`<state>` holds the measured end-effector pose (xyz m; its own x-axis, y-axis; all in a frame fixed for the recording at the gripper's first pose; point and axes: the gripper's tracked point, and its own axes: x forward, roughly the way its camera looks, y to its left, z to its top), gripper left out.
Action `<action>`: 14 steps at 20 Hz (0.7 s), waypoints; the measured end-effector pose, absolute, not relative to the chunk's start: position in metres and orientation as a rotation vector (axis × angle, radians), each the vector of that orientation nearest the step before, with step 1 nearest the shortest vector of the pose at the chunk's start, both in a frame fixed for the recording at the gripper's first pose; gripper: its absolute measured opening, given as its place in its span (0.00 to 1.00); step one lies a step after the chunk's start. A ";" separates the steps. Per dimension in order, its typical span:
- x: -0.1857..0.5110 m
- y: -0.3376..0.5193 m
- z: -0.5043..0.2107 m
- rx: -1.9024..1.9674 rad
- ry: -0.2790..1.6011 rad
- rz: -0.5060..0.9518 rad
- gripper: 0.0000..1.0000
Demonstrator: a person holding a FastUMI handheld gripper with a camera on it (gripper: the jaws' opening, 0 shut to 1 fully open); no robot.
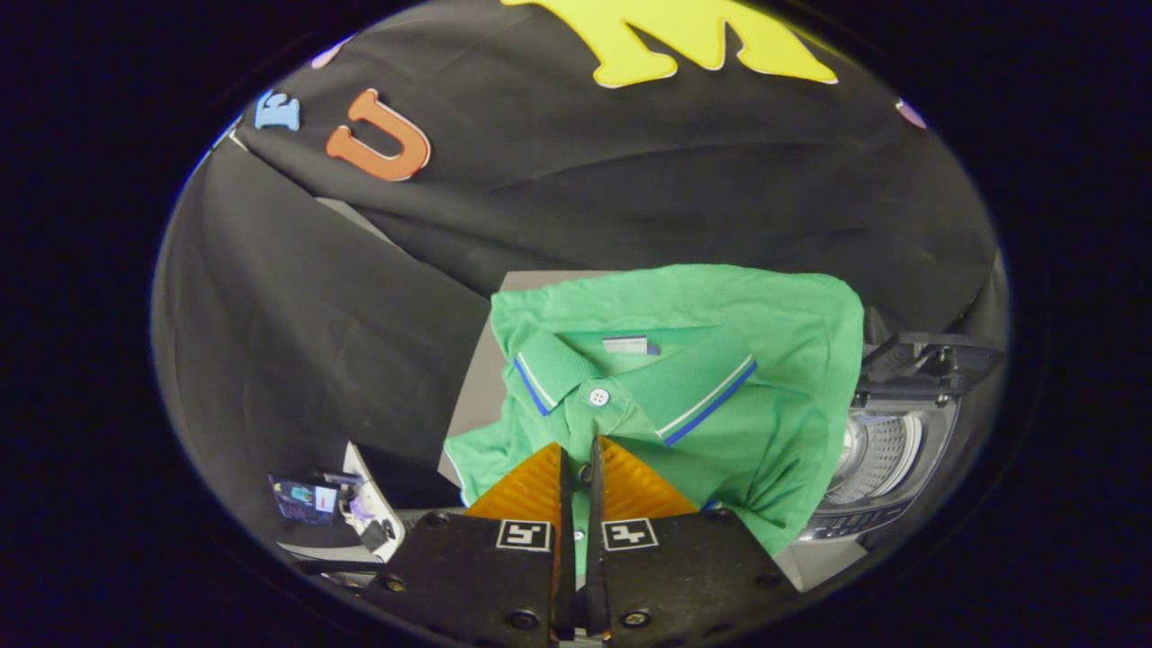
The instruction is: Put the clothes into the washing machine and then close the washing machine lid.
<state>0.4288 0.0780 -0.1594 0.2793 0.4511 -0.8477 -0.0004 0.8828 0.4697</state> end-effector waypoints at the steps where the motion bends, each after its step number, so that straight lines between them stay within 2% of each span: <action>1: 0.427 0.073 -0.154 0.435 1.243 0.307 0.08; 14: 0.404 0.028 -0.090 0.574 1.060 0.135 0.08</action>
<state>0.4037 0.0282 -0.0904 0.4958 0.3733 -0.7841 0.1643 0.8463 0.5068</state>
